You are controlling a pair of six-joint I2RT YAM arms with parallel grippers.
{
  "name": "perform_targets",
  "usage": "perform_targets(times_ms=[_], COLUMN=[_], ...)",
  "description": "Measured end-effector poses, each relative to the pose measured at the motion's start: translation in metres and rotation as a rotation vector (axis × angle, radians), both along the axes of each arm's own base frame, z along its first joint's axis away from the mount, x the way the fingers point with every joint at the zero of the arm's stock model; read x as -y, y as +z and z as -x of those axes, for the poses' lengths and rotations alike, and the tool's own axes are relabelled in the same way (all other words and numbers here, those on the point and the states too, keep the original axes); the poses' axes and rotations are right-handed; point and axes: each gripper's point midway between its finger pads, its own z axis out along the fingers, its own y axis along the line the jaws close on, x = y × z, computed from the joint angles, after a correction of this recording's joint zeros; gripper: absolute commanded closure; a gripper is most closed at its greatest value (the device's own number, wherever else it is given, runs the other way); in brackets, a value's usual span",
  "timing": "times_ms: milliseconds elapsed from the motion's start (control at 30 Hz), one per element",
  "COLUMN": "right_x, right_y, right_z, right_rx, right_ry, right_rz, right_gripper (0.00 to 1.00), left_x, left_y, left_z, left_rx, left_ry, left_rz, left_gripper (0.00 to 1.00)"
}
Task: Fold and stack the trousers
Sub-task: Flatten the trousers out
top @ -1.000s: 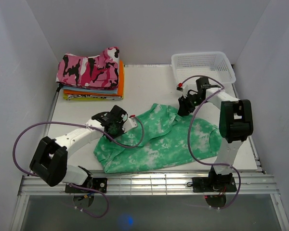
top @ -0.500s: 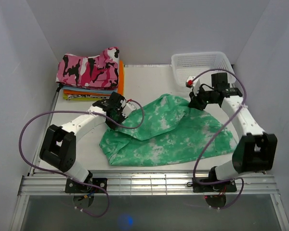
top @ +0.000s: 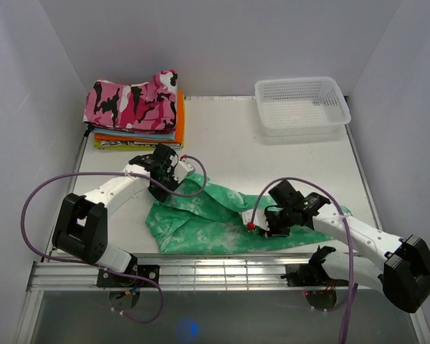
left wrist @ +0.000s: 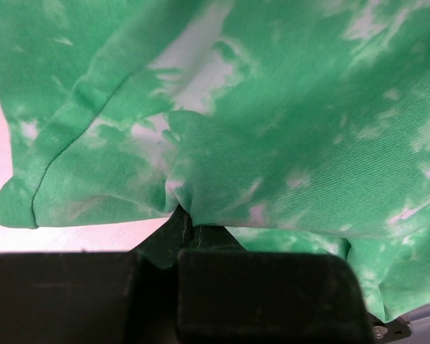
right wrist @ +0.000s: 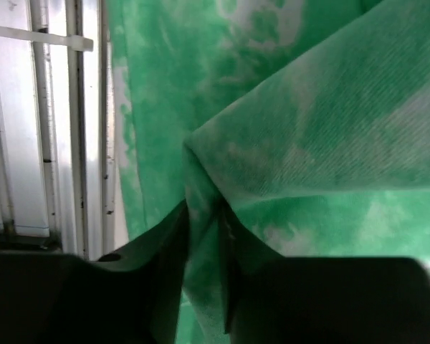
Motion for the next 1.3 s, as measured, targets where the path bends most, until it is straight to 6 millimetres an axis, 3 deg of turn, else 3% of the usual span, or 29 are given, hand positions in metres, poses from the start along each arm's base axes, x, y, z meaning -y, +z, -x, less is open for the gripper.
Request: perform_targets(times_ms=[33,133,233,267,333,467,567,600,633,700,767,833,867,900,933,1067,1200,1300], right_x=[0.000,0.002,0.003,0.001,-0.009,-0.042,-0.050,-0.043,-0.033,0.003,0.020,0.023,0.022,0.022,0.020,-0.002,-0.014,-0.025], right_y=[-0.001,-0.008,-0.007,-0.001,0.017,0.086,0.142,0.163,0.169,0.178,0.160,0.125,0.094,0.080,0.068,0.028,0.006,-0.004], right_z=[0.003,0.015,0.021,0.020,0.010,-0.023,-0.055,-0.076,-0.091,-0.146,-0.177,-0.180,-0.172,-0.165,-0.156,-0.154,-0.130,-0.115], right_rx=[-0.010,-0.069,-0.129,-0.137,-0.114,0.011,0.093,0.121,0.116,0.083,-0.017,-0.171,-0.300,-0.365,-0.448,-0.692,-0.814,-0.894], right_ry=[0.012,0.037,0.043,0.037,0.023,-0.024,-0.122,-0.202,-0.272,-0.478,-0.539,-0.543,-0.559,-0.574,-0.609,-0.732,-0.758,-0.759], right_rz=[0.005,0.038,0.069,0.070,0.036,-0.129,-0.265,-0.318,-0.340,-0.356,-0.318,-0.261,-0.217,-0.197,-0.188,-0.207,-0.173,-0.142], right_gripper=[0.52,0.24,0.18,0.09,0.02,0.02,0.03,0.07,0.08,0.14,0.12,0.12,0.12,0.12,0.15,0.17,0.23,0.43], left_x=[-0.001,-0.003,-0.004,-0.004,-0.007,-0.023,-0.029,-0.034,-0.038,-0.049,-0.061,-0.071,-0.076,-0.078,-0.080,-0.081,-0.081,-0.081], left_y=[-0.002,-0.004,-0.006,-0.008,-0.013,-0.037,-0.037,-0.039,-0.039,-0.042,-0.042,-0.043,-0.043,-0.043,-0.044,-0.042,-0.042,-0.042], left_z=[0.002,0.003,0.001,0.001,0.001,0.015,0.017,0.018,0.018,0.017,0.016,0.016,0.015,0.014,0.013,0.011,0.010,0.010], left_rx=[-0.006,-0.012,-0.011,-0.009,-0.002,-0.008,0.059,0.084,0.127,0.216,0.290,0.344,0.363,0.367,0.367,0.358,0.347,0.333], left_ry=[0.000,-0.003,-0.012,-0.017,-0.028,-0.070,-0.118,-0.136,-0.169,-0.239,-0.297,-0.343,-0.367,-0.374,-0.378,-0.376,-0.369,-0.362], left_rz=[-0.002,-0.007,-0.010,-0.011,-0.025,-0.083,-0.100,-0.113,-0.128,-0.179,-0.242,-0.302,-0.340,-0.355,-0.371,-0.387,-0.384,-0.384], left_gripper=[1.00,1.00,1.00,1.00,1.00,1.00,1.00,1.00,1.00,1.00,1.00,1.00,1.00,1.00,1.00,1.00,1.00,1.00])
